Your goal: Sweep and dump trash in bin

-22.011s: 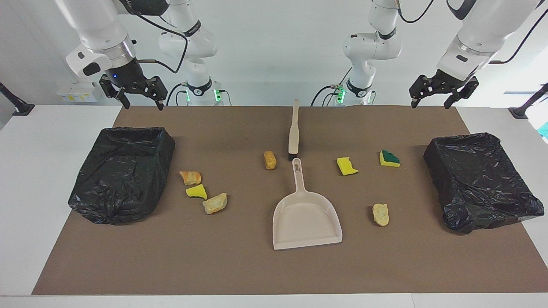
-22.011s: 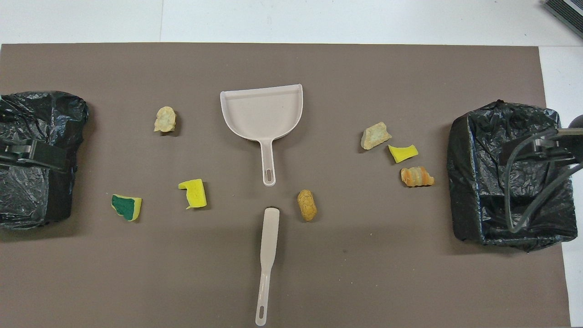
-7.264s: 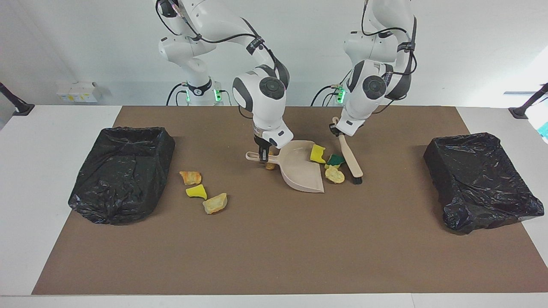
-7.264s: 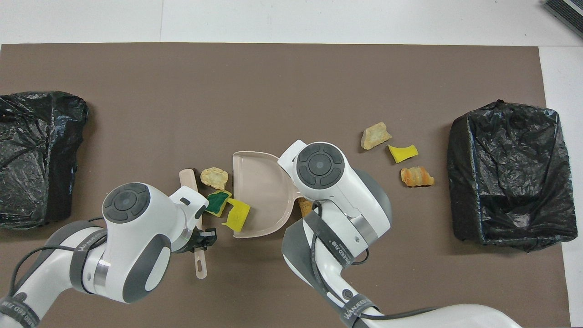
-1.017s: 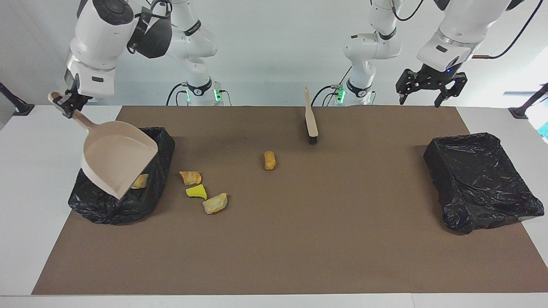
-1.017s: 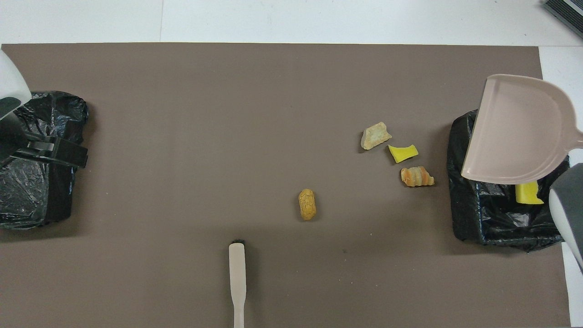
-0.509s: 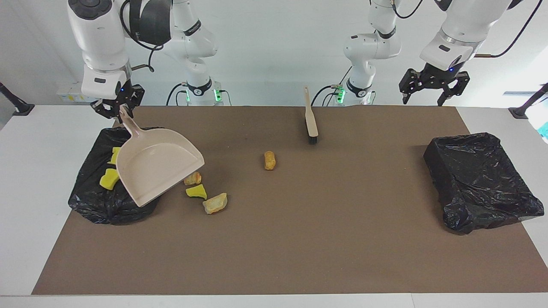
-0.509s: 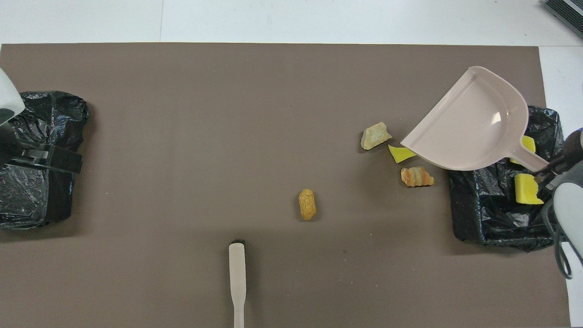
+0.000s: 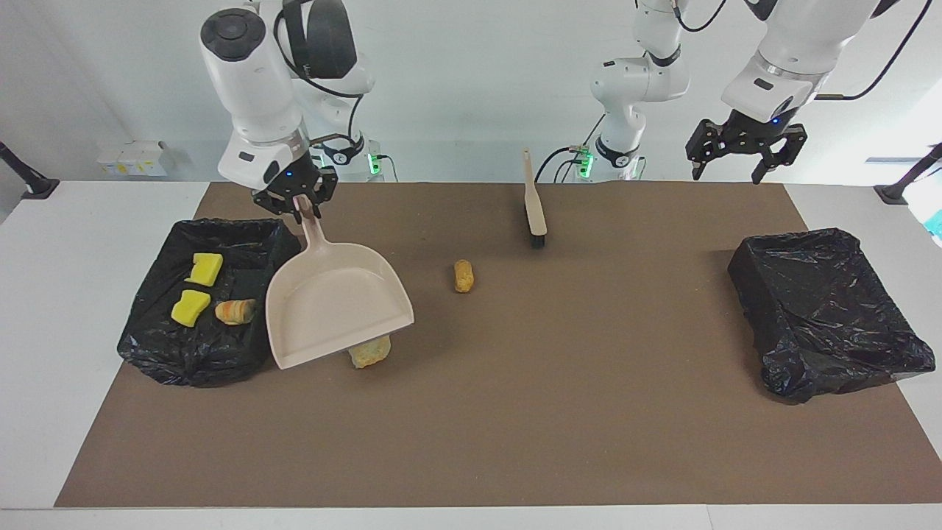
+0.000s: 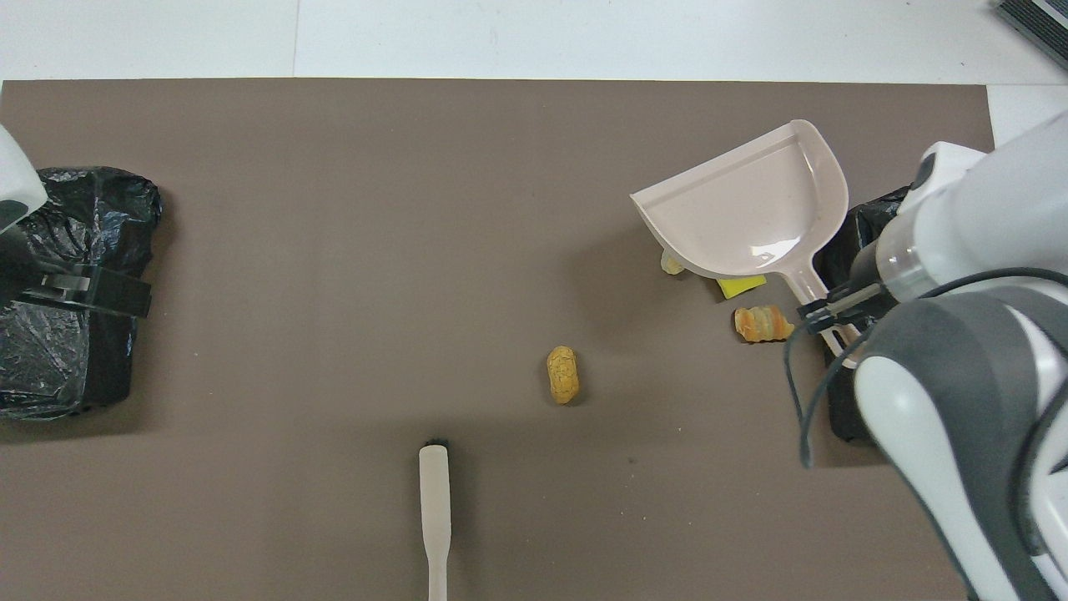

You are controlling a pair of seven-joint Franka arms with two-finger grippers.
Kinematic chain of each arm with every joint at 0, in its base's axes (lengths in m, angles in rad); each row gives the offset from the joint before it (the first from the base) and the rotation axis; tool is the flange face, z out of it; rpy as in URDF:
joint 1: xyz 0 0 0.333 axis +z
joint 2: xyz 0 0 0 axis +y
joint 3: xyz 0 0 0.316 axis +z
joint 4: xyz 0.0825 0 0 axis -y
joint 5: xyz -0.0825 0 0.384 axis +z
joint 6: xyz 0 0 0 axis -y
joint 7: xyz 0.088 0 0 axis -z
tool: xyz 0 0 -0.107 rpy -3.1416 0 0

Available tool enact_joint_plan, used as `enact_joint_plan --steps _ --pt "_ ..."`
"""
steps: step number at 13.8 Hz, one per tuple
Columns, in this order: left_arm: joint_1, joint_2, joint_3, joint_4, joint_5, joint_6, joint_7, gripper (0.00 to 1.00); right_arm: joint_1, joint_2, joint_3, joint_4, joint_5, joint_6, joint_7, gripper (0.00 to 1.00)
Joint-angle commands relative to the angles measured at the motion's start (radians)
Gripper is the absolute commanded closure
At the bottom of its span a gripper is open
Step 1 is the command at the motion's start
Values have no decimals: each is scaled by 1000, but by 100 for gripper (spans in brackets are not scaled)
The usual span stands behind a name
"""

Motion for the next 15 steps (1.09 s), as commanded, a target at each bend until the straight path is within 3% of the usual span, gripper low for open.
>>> enact_joint_plan --steps 1,5,10,15 --pt "13 -28 -5 -34 7 15 14 0 64 54 -4 11 69 75 156 100" --pt "36 -32 -5 -40 7 6 7 0 214 157 -4 29 69 193 386 100" --pt "38 -32 -6 -40 7 6 3 0 361 360 -4 216 63 229 603 100" --pt "33 -32 -6 -37 7 6 2 0 473 579 -11 373 52 341 769 100"
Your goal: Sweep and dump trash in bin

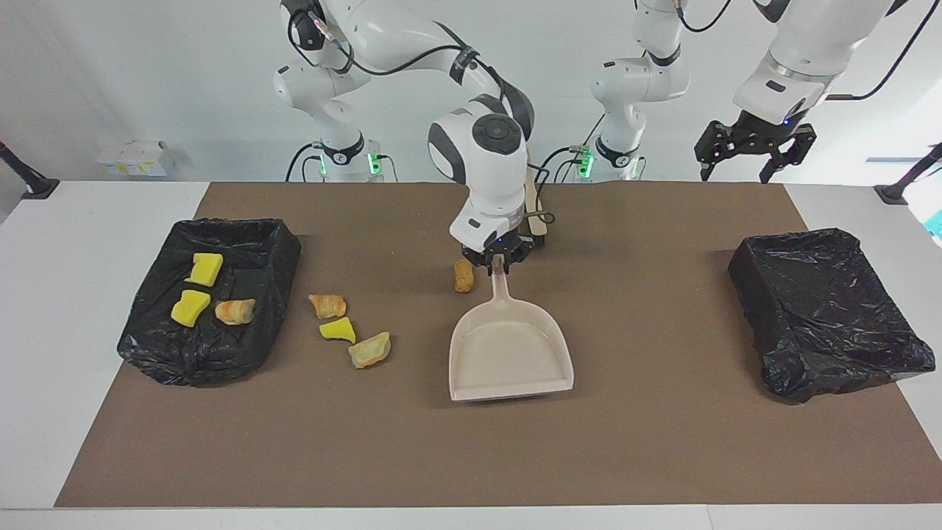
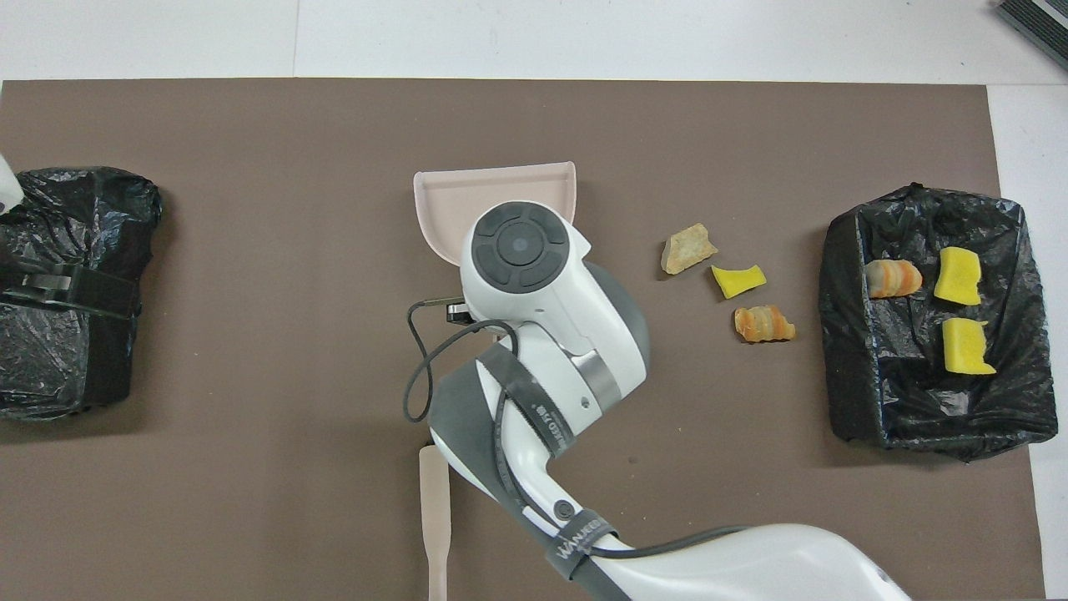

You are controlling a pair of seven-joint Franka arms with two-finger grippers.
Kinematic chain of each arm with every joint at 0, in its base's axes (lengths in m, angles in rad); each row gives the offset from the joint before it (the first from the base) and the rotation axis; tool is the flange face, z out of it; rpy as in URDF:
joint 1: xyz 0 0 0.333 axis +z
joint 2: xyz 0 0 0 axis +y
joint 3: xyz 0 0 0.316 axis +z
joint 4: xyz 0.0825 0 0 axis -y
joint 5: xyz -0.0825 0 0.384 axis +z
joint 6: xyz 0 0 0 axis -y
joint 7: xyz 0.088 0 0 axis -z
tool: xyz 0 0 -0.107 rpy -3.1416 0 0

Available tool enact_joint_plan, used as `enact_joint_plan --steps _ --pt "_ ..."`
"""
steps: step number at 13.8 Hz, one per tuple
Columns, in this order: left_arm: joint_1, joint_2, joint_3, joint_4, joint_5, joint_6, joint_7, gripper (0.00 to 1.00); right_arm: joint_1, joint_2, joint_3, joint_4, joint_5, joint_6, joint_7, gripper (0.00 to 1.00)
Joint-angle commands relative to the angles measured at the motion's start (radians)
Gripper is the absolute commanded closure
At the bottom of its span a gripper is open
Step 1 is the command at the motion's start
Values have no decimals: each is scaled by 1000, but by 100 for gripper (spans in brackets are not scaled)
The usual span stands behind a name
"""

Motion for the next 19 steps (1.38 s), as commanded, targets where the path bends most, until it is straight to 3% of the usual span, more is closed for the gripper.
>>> enact_joint_plan --steps 1,2,3,4,5,7,10,14,19 --pt "7 -28 -6 -29 7 7 2 0 29 132 -12 133 1 9 45 100" --pt "9 -28 -6 -30 7 1 2 0 29 140 -12 125 0 35 47 100" --pt "10 -28 -6 -29 7 -7 1 0 28 143 -8 118 1 70 47 89" --pt "4 -28 -7 -30 5 -6 1 0 28 142 -11 116 -3 66 48 25" --pt "-2 -28 -7 -29 5 -6 -1 0 29 132 -11 115 -6 64 47 0" --pt "-4 -28 -9 -29 5 -6 -1 0 31 102 -6 112 -3 61 50 0" --pt "-4 -31 -9 -33 4 -10 1 0 54 5 -3 11 12 50 51 0" --pt "-5 -31 -12 -36 2 -10 1 0 123 -130 -2 -153 18 50 180 0" --pt "-69 30 -16 -55 2 78 -22 0 248 -275 -2 -383 20 114 338 0"
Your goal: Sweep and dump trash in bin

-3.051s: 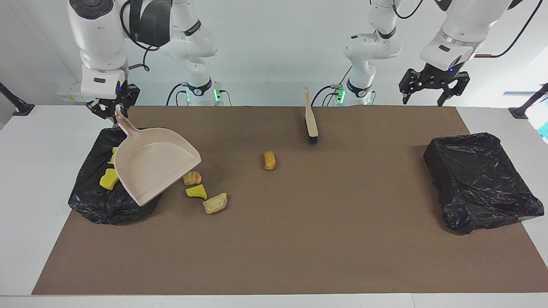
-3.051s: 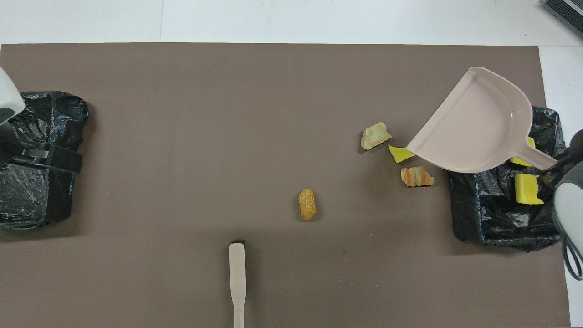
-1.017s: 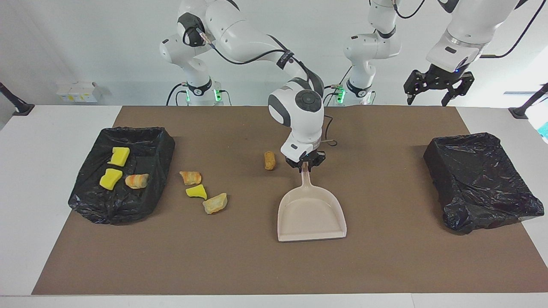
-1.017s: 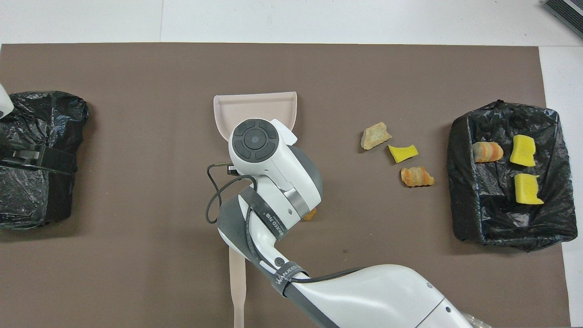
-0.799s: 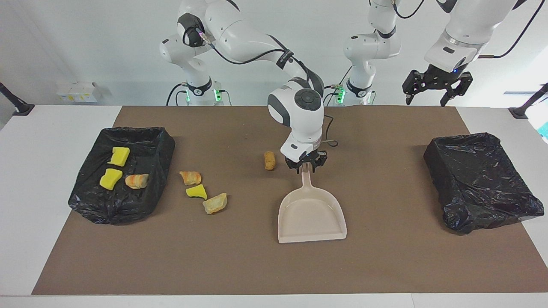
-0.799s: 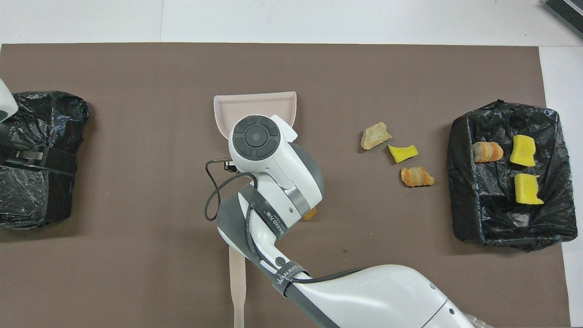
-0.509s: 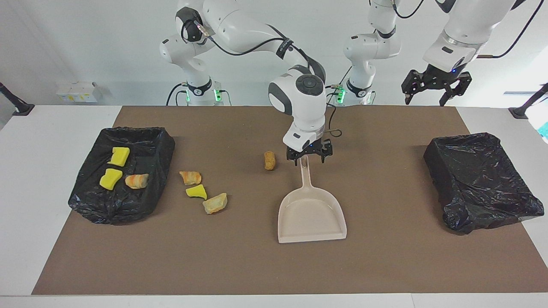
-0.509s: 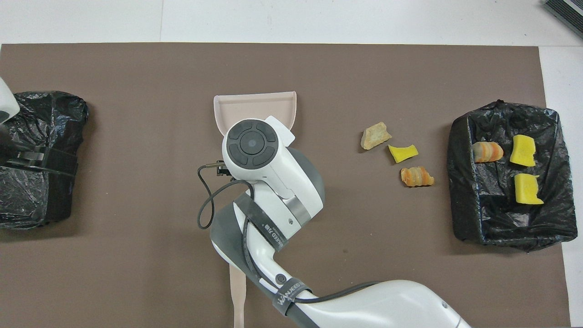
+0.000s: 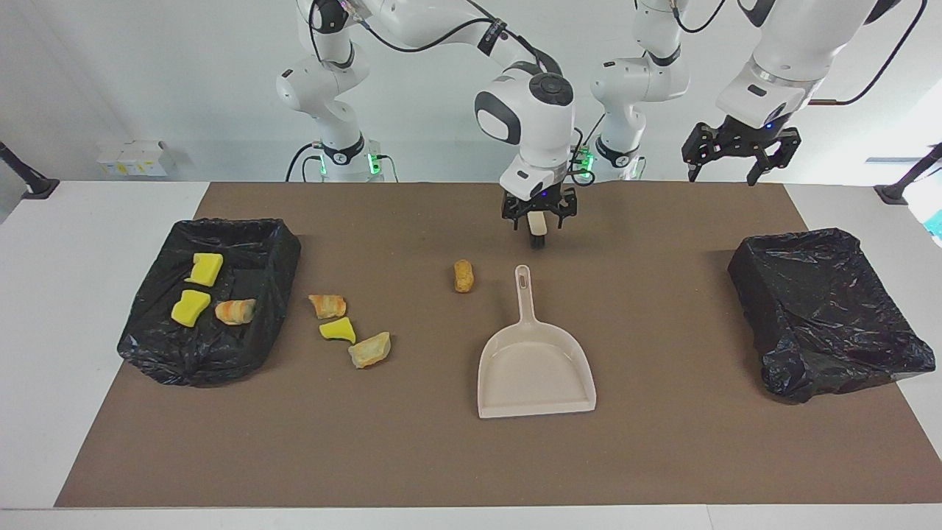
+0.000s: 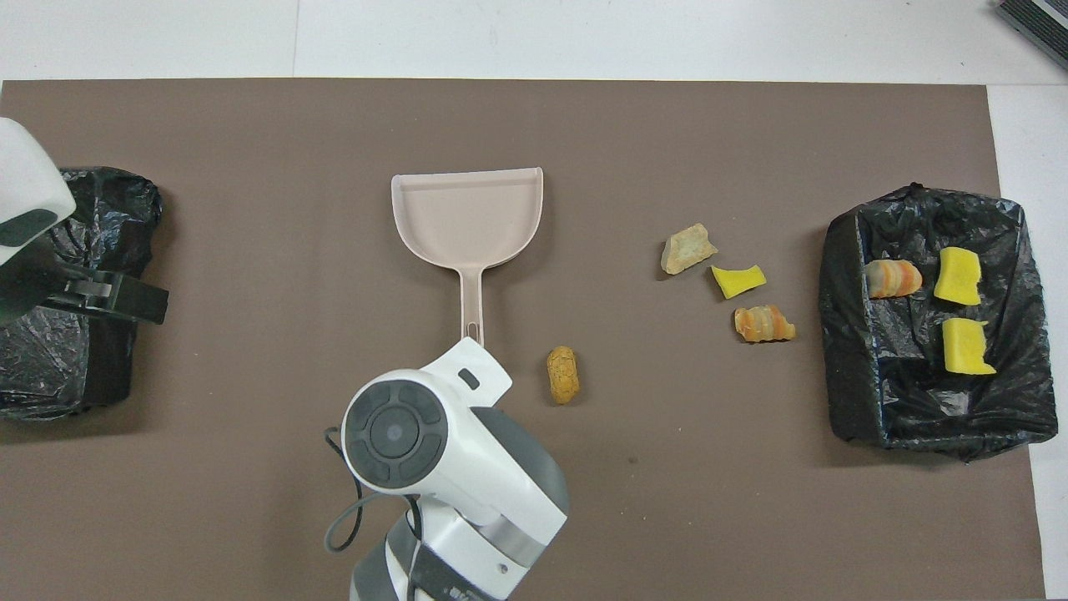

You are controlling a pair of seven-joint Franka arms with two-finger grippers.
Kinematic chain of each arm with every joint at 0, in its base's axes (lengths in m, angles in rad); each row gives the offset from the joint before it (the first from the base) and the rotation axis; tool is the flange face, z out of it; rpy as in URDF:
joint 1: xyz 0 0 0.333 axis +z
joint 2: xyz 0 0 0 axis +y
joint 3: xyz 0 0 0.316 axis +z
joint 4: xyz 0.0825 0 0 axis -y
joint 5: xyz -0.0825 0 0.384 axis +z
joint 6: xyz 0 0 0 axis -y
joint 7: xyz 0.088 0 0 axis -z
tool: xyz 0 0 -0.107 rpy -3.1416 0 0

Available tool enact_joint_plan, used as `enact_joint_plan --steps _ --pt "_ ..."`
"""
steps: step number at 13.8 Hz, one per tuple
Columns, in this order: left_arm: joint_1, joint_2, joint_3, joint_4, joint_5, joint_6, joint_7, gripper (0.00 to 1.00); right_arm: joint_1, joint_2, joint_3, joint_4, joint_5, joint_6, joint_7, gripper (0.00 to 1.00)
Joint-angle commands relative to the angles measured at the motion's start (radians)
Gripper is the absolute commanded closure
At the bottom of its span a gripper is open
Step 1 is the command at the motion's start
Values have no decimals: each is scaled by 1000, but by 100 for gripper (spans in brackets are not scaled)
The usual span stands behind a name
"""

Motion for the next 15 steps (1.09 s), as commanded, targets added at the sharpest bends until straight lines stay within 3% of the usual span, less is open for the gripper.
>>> enact_joint_plan --steps 1,6,12,15 --pt "-69 48 8 -24 4 82 -69 0 61 -124 -4 -193 18 96 98 0" --pt "-181 82 6 -116 4 244 -175 0 181 -241 -3 -404 19 178 174 0" --pt "-339 247 8 -141 13 407 -353 0 242 -254 -1 -491 50 224 232 0" --pt "-383 306 8 -191 14 572 -477 0 274 -245 -1 -508 113 251 216 0"
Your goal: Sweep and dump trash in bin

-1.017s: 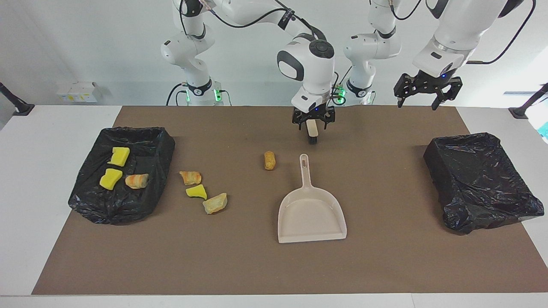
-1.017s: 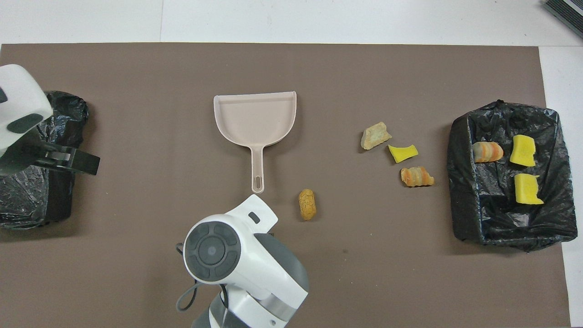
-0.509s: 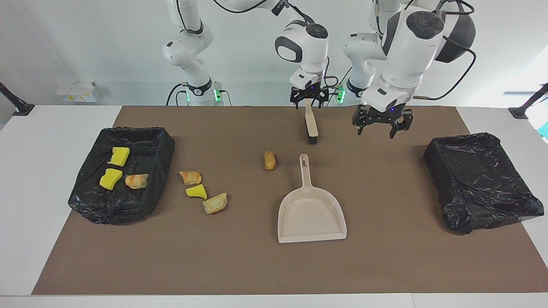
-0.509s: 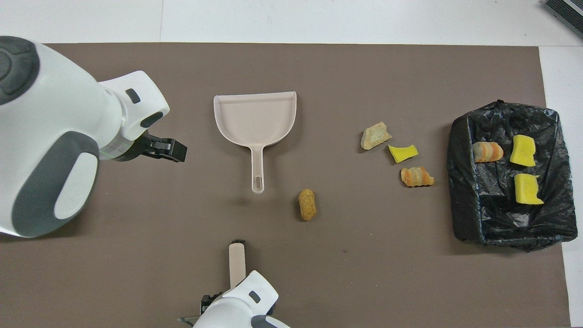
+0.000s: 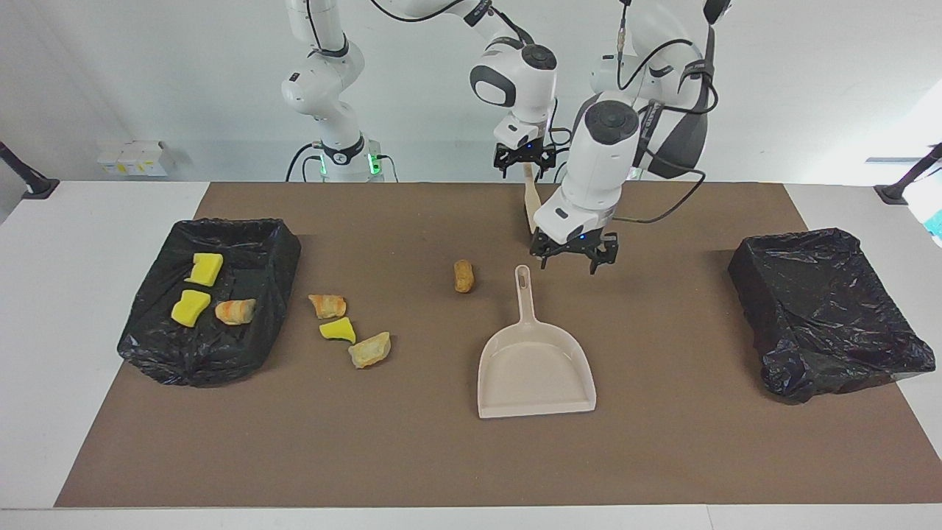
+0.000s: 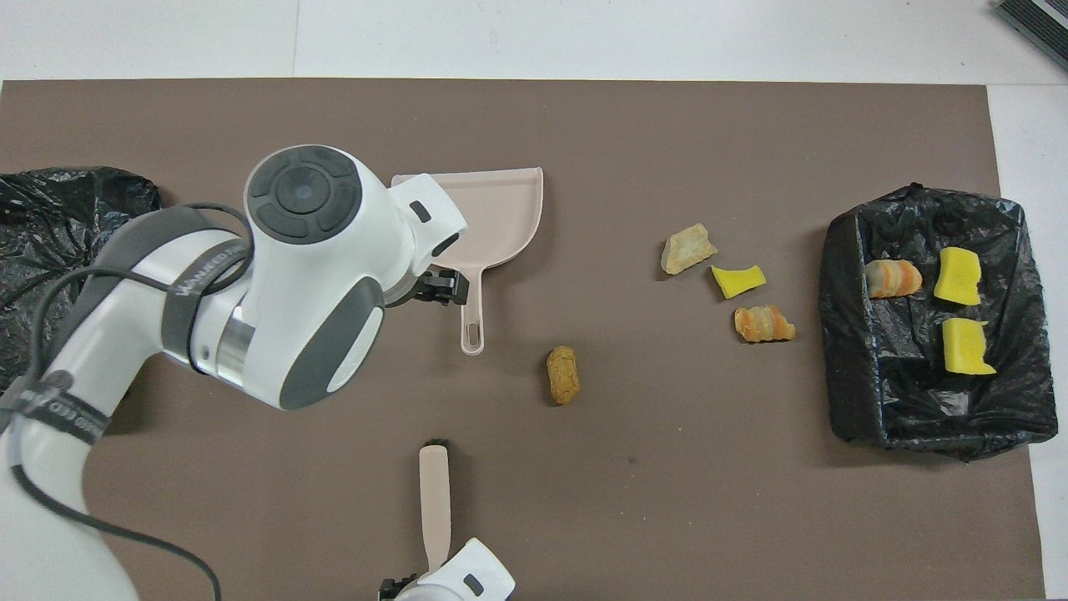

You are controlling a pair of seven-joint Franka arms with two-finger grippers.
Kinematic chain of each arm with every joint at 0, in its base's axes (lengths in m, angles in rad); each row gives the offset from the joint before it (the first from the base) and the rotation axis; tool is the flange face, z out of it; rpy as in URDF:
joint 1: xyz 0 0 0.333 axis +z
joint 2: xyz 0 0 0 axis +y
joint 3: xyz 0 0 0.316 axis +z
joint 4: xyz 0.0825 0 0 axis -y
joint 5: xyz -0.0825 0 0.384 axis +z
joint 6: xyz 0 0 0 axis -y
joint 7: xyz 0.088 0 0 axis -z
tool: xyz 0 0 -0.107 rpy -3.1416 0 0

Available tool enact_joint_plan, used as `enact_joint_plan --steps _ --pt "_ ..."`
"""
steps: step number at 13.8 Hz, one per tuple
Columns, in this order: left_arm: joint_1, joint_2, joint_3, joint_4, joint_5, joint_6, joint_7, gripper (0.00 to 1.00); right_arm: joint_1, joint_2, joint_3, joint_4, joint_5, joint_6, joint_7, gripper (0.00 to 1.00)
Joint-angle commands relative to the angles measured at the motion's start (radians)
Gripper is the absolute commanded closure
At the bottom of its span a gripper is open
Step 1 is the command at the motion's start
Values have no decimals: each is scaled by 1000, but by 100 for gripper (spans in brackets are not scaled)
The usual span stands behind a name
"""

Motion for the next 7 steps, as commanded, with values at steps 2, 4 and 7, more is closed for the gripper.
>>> enact_joint_plan --steps 2,4,7 --pt "-38 36 15 -46 13 130 -90 0 45 -3 -3 -45 42 54 4 4" --pt "-39 68 15 -45 15 165 -96 0 55 16 -3 -45 42 72 2 16" --pt "-42 73 15 -48 15 196 -118 0 55 21 -3 -38 40 69 -2 39"
